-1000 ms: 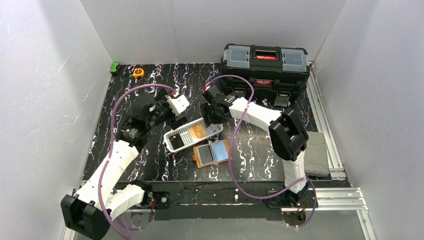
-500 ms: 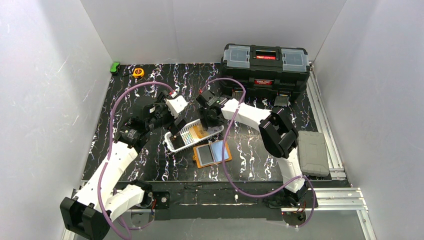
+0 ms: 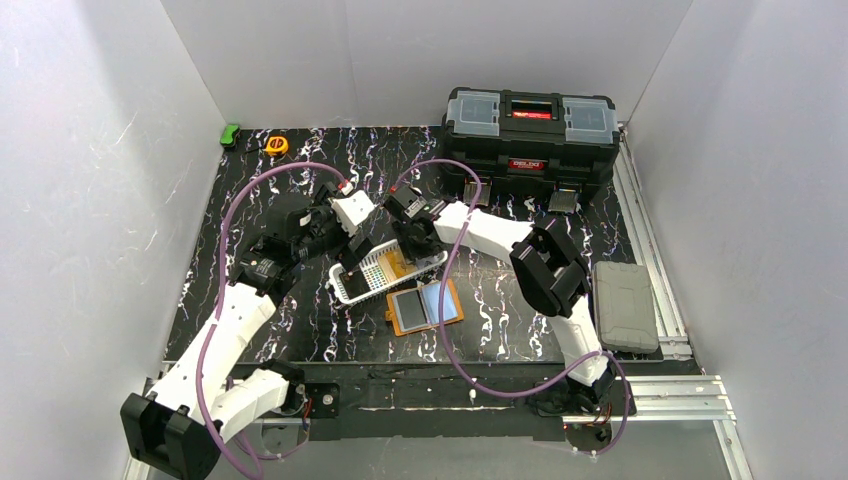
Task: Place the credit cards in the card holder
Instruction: Pick up the credit card from the storage box.
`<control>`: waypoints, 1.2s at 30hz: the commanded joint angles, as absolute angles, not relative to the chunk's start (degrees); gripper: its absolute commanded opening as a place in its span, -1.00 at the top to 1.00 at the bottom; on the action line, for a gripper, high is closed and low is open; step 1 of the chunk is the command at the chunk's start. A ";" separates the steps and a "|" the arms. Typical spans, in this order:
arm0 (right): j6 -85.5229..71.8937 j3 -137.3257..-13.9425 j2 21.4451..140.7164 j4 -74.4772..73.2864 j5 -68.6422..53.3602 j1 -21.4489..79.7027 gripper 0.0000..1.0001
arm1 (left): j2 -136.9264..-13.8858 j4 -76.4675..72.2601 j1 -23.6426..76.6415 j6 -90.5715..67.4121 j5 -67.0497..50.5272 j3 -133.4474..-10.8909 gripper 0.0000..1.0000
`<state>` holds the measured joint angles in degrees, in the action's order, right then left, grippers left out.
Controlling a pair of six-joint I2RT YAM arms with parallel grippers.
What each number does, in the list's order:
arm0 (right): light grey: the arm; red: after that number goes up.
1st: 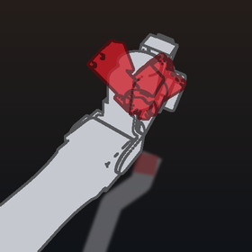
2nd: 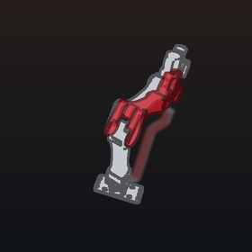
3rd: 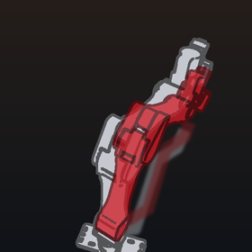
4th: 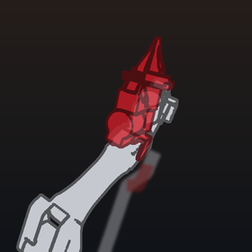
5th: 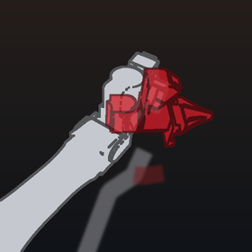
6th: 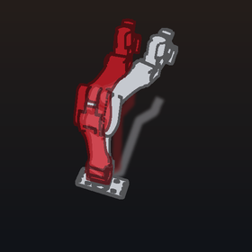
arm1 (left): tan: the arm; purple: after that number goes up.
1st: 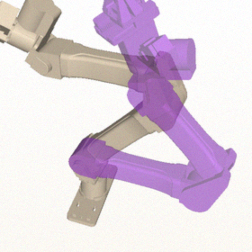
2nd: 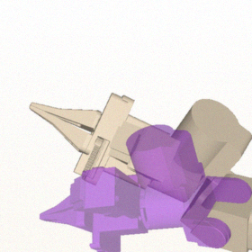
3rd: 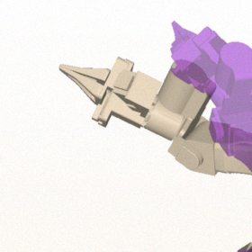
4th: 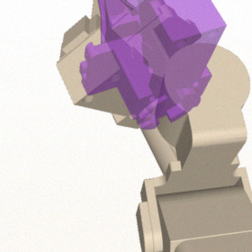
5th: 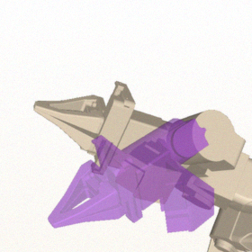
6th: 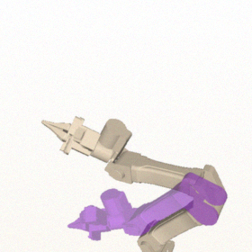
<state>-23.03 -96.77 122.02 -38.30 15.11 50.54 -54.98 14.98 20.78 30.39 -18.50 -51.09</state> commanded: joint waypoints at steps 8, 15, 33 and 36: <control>-20.91 -99.15 119.73 -38.68 18.82 51.77 0.09 | -55.24 13.89 20.57 29.53 -20.39 -50.43 -0.94; -20.97 -97.19 117.34 -35.68 15.64 51.34 0.15 | -55.03 12.41 20.57 32.63 -21.19 -47.60 -0.94; -19.10 -97.10 120.70 -36.62 23.66 53.07 -0.40 | -57.47 6.17 20.57 38.61 -24.00 -40.16 -0.86; -18.30 -97.96 121.83 -37.23 25.96 54.16 -0.40 | -56.49 6.62 20.59 38.22 -23.88 -39.74 -0.85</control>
